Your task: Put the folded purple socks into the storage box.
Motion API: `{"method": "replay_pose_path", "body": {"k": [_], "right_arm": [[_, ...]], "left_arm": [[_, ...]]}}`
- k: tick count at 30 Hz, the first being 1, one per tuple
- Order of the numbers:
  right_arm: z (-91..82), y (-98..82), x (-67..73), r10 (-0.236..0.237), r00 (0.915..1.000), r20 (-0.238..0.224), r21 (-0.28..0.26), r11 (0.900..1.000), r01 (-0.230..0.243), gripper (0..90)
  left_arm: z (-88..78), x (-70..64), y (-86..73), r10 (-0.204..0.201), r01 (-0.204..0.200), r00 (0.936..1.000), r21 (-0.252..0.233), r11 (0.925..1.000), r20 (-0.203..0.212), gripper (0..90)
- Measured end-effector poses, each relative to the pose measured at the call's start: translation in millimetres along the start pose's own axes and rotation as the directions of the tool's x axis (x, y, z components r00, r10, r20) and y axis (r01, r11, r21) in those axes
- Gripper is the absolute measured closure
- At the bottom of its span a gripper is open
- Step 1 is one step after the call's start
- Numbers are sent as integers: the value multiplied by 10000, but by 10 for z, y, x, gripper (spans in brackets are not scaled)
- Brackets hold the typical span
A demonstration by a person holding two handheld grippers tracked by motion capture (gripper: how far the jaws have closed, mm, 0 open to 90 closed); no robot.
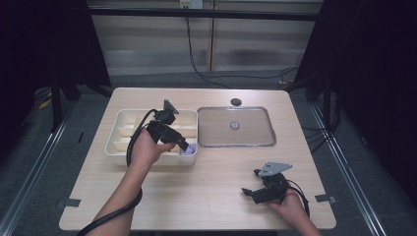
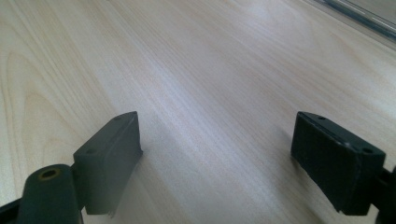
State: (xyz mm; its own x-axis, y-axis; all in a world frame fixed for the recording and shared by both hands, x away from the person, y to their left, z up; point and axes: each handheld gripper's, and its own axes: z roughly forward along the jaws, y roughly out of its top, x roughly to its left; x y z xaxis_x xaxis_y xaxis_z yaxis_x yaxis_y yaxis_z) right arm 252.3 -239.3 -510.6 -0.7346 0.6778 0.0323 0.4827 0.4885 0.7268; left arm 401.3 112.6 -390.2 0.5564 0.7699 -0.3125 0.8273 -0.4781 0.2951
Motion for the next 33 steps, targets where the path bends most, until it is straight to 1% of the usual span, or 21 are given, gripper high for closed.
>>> {"method": "replay_pose_path", "body": {"k": [1, 5, 7, 10, 15, 17, 20, 21, 23, 29, 32, 33], "right_arm": [[0, 0, 0, 3, 10000, -1, 0, 10000, -3, 155], [0, 0, 0, 0, 10000, 1, 0, 10000, 0, 155], [0, 0, 0, 2, 10000, 0, 2, 10000, -2, 155], [0, 0, 0, 6, 10000, 1, 3, 10000, -6, 155], [0, 0, 0, 1, 10000, 0, 1, 10000, -1, 155], [0, 0, 0, 2, 10000, 1, -1, 10000, -2, 155], [0, 0, 0, 0, 10000, 2, -1, 10000, 0, 155], [0, 0, 0, -1, 10000, 1, 1, 10000, 1, 155], [0, 0, 0, 1, 10000, 3, 2, 10000, -1, 155], [0, 0, 0, -1, 10000, 6, 0, 10000, 1, 155], [0, 0, 0, -3, 10000, 5, 1, 10000, 3, 155], [0, 0, 1, -1, 10000, 4, 2, 10000, 1, 155]], "left_arm": [[-4, -2, -16, -59, 59, 10000, -28, 10000, -24, 238], [-15, 11, -78, 50, -49, 9999, -64, 10000, 87, 232], [-19, 15, -115, -26, 28, 9998, -120, 9999, 176, 229], [-21, 25, -163, -33, 36, 9998, -180, 9998, 171, 227], [-51, -4, -230, 34, -24, 9997, -370, 9993, 254, 230], [-61, -15, -256, 68, -55, 9994, -379, 9993, 347, 230], [-62, -21, -303, 126, -115, 9994, -343, 9993, 318, 231], [-62, -25, -320, 61, -48, 9995, -397, 9992, 324, 231], [-69, -25, -350, 54, -39, 9993, -396, 9992, 383, 231], [-82, -56, -421, 232, -214, 9988, -422, 9989, 428, 232], [-78, -72, -450, 175, -154, 9988, -450, 9989, 463, 232], [-79, -72, -458, 246, -224, 9983, -422, 9989, 527, 232]]}}
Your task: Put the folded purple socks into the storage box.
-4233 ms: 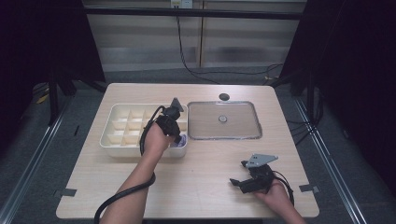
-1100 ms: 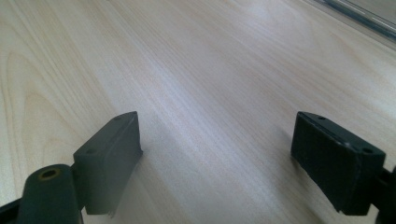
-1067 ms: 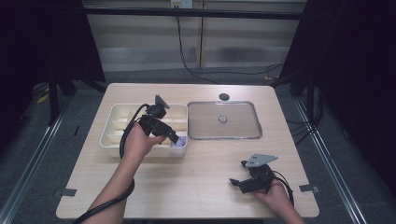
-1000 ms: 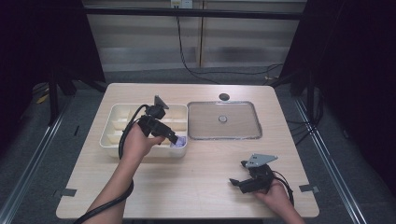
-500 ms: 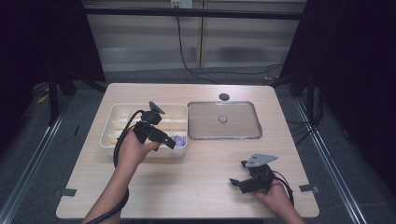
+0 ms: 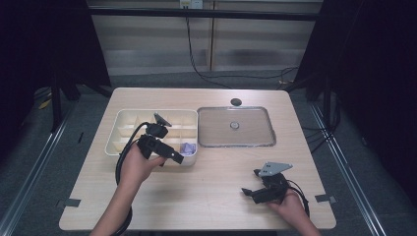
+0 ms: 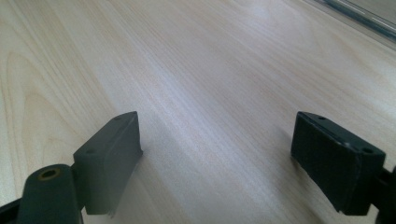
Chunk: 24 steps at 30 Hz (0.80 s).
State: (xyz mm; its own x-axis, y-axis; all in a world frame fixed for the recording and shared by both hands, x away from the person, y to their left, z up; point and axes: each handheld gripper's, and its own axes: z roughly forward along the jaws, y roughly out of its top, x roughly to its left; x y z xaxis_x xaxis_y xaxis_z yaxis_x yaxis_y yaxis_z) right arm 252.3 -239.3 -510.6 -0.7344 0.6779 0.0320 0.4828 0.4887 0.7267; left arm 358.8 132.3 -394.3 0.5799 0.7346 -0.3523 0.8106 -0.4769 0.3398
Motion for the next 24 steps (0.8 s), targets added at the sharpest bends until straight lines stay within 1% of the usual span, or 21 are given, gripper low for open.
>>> {"method": "replay_pose_path", "body": {"k": [2, 7, 8, 15, 16, 18, 21, 23, 24], "right_arm": [[0, 0, 0, -1, 10000, 2, -1, 10000, 1, 155], [0, 0, 0, 1, 10000, -1, 0, 10000, -1, 155], [0, 0, 0, 2, 10000, 1, -1, 10000, -2, 155], [0, 0, 0, 1, 10000, 1, -2, 10000, -1, 155], [0, 0, 0, 0, 10000, 1, 0, 10000, 0, 155], [0, 0, 0, 0, 10000, 0, -4, 10000, 0, 155], [0, 0, 0, 3, 10000, 0, 0, 10000, -3, 155], [0, 0, 0, -2, 10000, -1, -2, 10000, 2, 155], [0, 0, 0, 0, 10000, -1, -2, 10000, 0, 155]], "left_arm": [[-2, -15, -23, 18, -18, 10000, 8, 10000, -56, 232], [18, -8, -79, -19, 19, 10000, 16, 10000, -11, 234], [21, -6, -93, -18, 18, 10000, 11, 10000, 58, 235], [76, -12, -198, -9, 10, 9998, -61, 10000, 178, 235], [82, -8, -212, 60, -60, 9997, -38, 10000, 219, 235], [100, -10, -240, -16, 20, 9997, -141, 9999, 256, 235], [125, -7, -280, 94, -89, 9995, -172, 9998, 306, 234], [153, -6, -307, 0, 7, 9995, -226, 9997, 321, 233], [159, 2, -316, 59, -54, 9994, -161, 9999, 342, 233]]}}
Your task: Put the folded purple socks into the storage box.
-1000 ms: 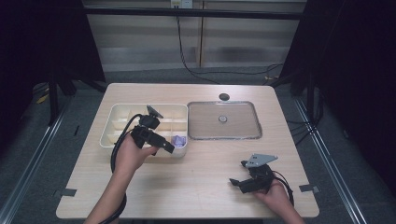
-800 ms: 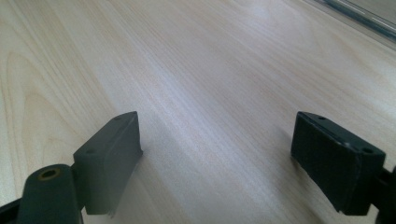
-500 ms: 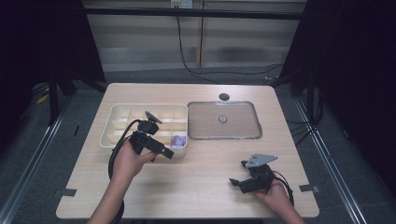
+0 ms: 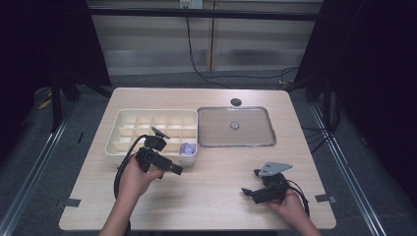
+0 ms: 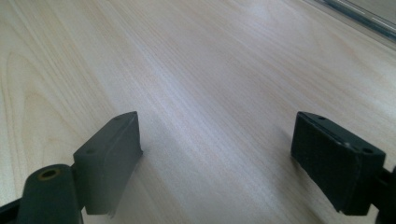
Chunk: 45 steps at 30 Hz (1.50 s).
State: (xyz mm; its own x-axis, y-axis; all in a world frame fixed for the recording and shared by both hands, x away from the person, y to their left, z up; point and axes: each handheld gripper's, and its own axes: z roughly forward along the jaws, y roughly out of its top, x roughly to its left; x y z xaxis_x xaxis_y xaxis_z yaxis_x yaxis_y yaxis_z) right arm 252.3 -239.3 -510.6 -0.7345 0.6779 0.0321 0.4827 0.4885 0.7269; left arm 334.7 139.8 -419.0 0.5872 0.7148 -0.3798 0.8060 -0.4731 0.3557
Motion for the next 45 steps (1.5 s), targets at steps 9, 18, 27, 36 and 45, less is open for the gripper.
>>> {"method": "replay_pose_path", "body": {"k": [9, 18, 27, 36, 45], "right_arm": [[0, 0, 0, 1, 10000, 1, 0, 10000, -1, 155], [0, 0, 0, -1, 10000, 1, 0, 10000, 1, 155], [0, 0, 0, 3, 10000, -1, 0, 10000, -3, 155], [0, 0, 0, 1, 10000, 1, -2, 10000, -1, 155], [0, 0, 0, 3, 10000, 2, 0, 10000, -3, 155]], "left_arm": [[140, 30, -132, -20, 18, 9999, 129, 9999, 120, 232], [256, 74, -302, 279, -279, 9994, 15, 9996, 213, 232], [351, 89, -417, 422, -422, 9990, -65, 9991, 143, 233], [425, 87, -511, 812, -810, 9967, -299, 9963, 61, 233], [450, 70, -692, 2110, -2154, 9764, -1357, 9670, -468, 213]]}}
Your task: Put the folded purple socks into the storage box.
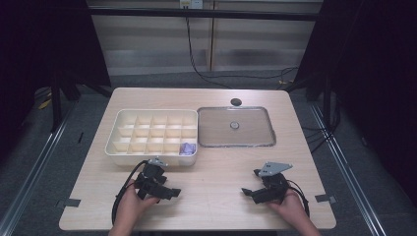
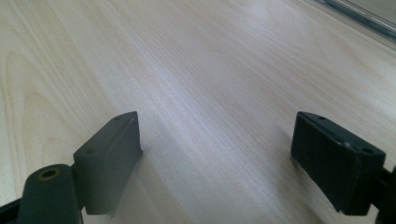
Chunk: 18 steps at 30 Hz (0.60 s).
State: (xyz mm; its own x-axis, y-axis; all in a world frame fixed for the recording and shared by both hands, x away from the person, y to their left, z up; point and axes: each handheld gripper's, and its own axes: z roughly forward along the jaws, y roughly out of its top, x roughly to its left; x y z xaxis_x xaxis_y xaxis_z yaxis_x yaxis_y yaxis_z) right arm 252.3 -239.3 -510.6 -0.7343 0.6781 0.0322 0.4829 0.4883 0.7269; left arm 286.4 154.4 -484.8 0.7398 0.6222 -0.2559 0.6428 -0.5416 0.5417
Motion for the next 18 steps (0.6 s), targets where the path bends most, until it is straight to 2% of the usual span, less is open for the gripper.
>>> {"method": "replay_pose_path", "body": {"k": [6, 11, 14, 18], "right_arm": [[0, 0, 0, -2, 10000, 1, 0, 10000, 2, 155], [0, 0, 0, -3, 10000, -1, -1, 10000, 3, 155], [0, 0, 0, -1, 10000, -2, -1, 10000, 1, 155], [0, 0, 0, -3, 10000, -1, -1, 10000, 3, 155]], "left_arm": [[7, -4, -74, 266, -266, 9996, -559, 9981, 1, 195], [15, 12, -126, 623, -633, 9980, -972, 9933, -131, 194], [29, 4, -150, 691, -715, 9973, -1228, 9899, -242, 193], [54, -12, -176, 1164, -1218, 9921, -1341, 9835, -470, 163]]}}
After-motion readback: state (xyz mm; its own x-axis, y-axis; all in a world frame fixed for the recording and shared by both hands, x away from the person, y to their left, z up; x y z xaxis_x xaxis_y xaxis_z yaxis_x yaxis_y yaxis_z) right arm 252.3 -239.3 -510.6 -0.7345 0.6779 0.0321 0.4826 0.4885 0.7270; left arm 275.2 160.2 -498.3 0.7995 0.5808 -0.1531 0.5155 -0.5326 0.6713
